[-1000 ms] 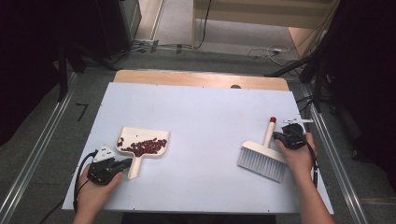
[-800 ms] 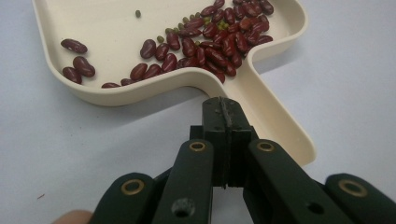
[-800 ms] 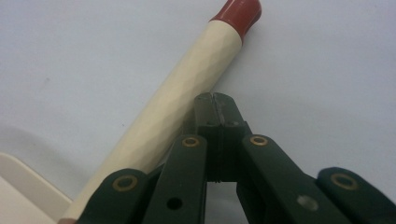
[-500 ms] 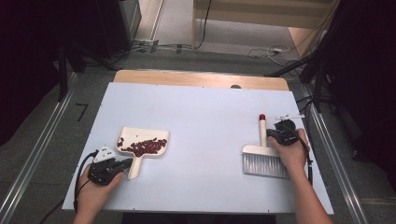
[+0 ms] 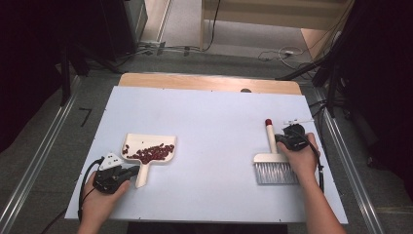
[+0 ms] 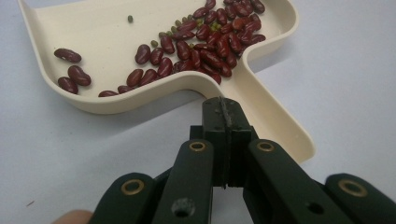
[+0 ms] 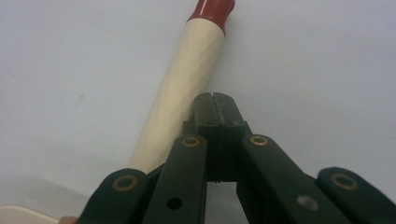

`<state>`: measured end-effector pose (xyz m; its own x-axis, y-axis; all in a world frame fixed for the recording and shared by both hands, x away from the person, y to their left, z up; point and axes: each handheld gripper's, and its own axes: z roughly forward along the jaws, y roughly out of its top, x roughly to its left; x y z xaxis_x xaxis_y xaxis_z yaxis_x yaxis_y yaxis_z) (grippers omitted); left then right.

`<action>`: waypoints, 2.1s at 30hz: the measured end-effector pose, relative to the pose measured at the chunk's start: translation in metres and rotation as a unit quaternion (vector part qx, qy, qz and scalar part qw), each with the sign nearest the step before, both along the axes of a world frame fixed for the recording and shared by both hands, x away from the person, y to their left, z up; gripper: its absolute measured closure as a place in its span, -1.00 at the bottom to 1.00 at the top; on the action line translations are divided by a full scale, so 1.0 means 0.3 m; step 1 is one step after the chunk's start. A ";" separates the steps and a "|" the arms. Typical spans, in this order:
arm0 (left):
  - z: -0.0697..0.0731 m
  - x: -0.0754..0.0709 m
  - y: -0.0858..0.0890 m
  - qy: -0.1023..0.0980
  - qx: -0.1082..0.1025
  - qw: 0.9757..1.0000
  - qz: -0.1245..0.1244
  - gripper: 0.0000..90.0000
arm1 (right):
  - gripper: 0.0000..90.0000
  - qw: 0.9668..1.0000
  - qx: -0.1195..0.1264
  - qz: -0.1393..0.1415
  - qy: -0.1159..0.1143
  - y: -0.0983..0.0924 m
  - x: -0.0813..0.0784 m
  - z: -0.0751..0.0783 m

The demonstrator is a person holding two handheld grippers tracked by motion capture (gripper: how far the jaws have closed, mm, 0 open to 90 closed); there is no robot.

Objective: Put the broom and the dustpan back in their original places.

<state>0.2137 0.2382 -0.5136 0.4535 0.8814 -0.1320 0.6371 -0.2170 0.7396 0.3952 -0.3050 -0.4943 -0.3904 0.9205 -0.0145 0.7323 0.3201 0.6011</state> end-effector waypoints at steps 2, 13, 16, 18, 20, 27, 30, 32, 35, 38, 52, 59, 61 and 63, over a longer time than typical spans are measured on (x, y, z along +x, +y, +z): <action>0.000 0.000 -0.001 -0.001 0.001 1.000 0.000 1.00 | 0.97 1.000 0.001 0.001 0.000 0.001 0.000 0.000; 0.028 -0.018 0.035 -0.040 -0.042 0.998 0.005 0.66 | 0.76 0.999 0.034 -0.006 -0.017 -0.020 -0.019 0.026; 0.041 -0.023 0.041 -0.062 -0.052 0.997 0.004 0.40 | 0.52 0.998 0.047 -0.004 -0.035 -0.026 -0.043 0.046; 0.047 -0.025 0.042 -0.075 -0.050 0.996 0.008 0.18 | 0.32 0.997 0.055 -0.004 -0.047 -0.030 -0.059 0.055; 0.049 -0.025 0.044 -0.081 -0.055 0.995 0.015 -0.03 | 0.11 0.996 0.068 0.004 -0.061 -0.038 -0.085 0.061; 0.055 -0.021 0.054 -0.101 -0.076 0.992 0.026 -0.50 | -0.33 0.990 0.108 0.040 -0.086 -0.067 -0.169 0.062; 0.053 -0.018 0.055 -0.103 -0.080 0.991 0.021 -0.70 | -0.52 0.987 0.123 0.046 -0.097 -0.079 -0.204 0.058; 0.052 -0.016 0.057 -0.105 -0.083 0.991 0.020 -0.78 | -0.65 0.985 0.129 0.047 -0.109 -0.088 -0.227 0.057; 0.052 -0.015 0.062 -0.111 -0.091 0.990 0.015 -0.87 | -0.79 0.981 0.140 0.050 -0.122 -0.099 -0.264 0.057; 0.048 -0.012 0.070 -0.114 -0.095 0.989 0.010 -0.94 | -0.85 0.979 0.144 0.057 -0.133 -0.105 -0.302 0.054; 0.032 -0.004 0.094 -0.124 -0.097 0.987 0.013 -1.00 | -1.00 0.971 0.169 0.061 -0.156 -0.182 -0.422 0.027; 0.016 -0.007 0.116 -0.135 -0.100 0.986 0.017 -1.00 | -1.00 0.970 0.173 0.057 -0.161 -0.238 -0.479 -0.013; 0.016 -0.009 0.123 -0.139 -0.106 0.984 0.022 -1.00 | -1.00 0.968 0.178 0.055 -0.167 -0.257 -0.495 -0.018; 0.015 -0.012 0.123 -0.144 -0.105 0.984 0.023 -1.00 | -1.00 0.967 0.179 0.051 -0.174 -0.272 -0.514 -0.014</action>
<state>0.2101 0.2751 -0.5091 0.4591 0.8687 -0.1861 0.4001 -0.0151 0.9164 0.2410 -0.3866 -0.4984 -0.5090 0.8474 0.1512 0.4403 0.1054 0.8916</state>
